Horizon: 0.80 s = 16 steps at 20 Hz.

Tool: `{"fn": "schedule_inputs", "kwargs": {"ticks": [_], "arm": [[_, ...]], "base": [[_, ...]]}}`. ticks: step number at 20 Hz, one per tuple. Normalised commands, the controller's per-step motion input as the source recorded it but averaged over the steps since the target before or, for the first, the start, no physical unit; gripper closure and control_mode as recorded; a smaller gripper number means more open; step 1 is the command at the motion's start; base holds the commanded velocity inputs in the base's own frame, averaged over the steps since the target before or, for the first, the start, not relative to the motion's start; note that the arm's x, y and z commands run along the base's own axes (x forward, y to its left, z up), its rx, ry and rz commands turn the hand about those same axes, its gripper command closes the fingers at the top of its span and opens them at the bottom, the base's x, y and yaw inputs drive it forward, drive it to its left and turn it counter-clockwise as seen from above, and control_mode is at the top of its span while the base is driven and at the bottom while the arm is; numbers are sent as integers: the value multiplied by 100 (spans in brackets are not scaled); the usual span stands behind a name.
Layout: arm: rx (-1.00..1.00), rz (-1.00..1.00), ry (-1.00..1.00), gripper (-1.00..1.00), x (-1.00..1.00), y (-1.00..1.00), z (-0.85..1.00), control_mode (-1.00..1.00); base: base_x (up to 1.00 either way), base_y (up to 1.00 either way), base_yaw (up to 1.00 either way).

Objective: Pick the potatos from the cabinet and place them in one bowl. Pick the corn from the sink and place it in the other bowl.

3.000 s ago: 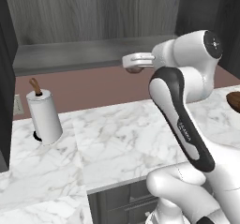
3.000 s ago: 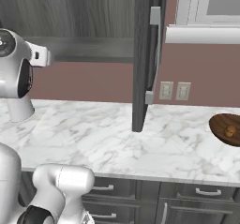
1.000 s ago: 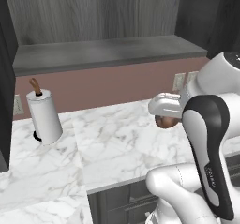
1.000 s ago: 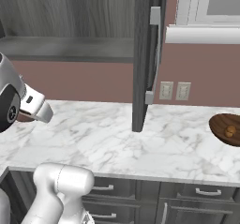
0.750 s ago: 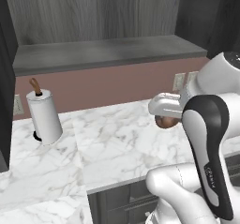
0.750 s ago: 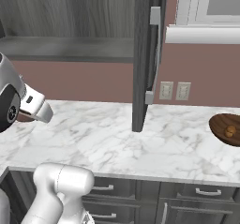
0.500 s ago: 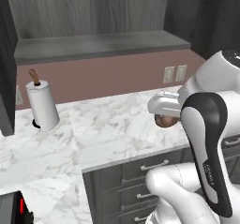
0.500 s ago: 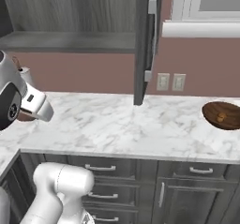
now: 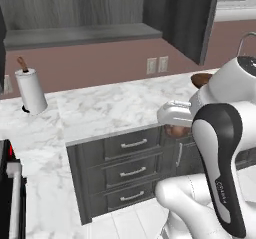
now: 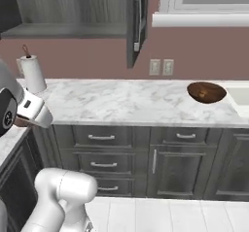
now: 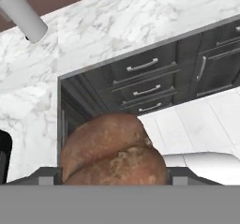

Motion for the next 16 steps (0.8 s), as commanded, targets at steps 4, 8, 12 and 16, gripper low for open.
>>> {"fn": "schedule_inputs", "kwargs": {"ticks": [4, 8, 12, 16], "arm": [[0, 0, 0, 100, 0, 0, 0, 100], [0, 0, 0, 100, 0, 0, 0, 100], [0, 0, 0, 100, 0, 0, 0, 100], [0, 0, 0, 100, 0, 0, 0, 100]], "base": [[-32, -100, 0], [-46, -100, 0], [-38, -100, 0], [0, -100, 0]]}}
